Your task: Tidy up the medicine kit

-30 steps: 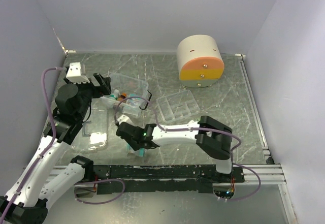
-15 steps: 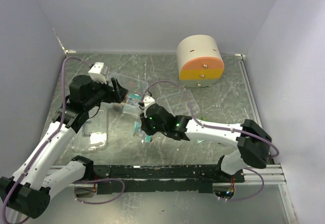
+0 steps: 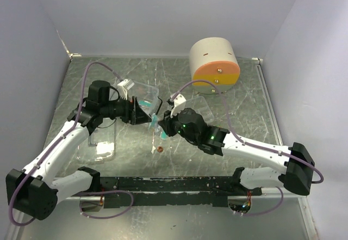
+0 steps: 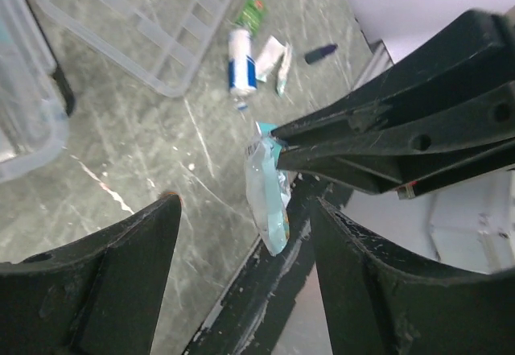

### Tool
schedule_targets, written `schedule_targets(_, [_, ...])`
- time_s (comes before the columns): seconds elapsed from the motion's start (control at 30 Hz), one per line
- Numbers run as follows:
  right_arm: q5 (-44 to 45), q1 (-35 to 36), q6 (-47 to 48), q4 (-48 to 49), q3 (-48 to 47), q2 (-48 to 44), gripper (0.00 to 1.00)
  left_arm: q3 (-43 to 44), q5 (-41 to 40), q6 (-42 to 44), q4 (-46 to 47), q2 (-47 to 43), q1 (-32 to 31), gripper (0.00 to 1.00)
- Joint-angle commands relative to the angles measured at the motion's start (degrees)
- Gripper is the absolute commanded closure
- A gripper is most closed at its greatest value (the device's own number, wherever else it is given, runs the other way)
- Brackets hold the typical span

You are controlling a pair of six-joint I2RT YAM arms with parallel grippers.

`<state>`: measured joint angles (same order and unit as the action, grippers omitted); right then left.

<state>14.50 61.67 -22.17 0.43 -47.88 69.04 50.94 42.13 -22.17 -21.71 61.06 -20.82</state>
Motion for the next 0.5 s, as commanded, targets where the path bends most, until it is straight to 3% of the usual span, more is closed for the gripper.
schedule_targets(0.0, [1.43, -0.15, 1.99, 3.13, -1.05, -1.46, 0.86, -1.35, 9.76, -1.77, 1.18, 2.28, 0.16, 0.25])
schedule_targets(0.27, [0.47, -0.14, 4.54, 3.23, -2.76, -0.08, 0.86, 0.55, 12.01, -0.83, -0.64, 6.73, 0.08, 0.37])
schedule_targets(0.47, [0.34, -0.21, 5.24, 3.20, -3.67, 1.00, 0.86, 1.00, 12.27, -1.27, -0.56, 8.52, 0.08, 0.54])
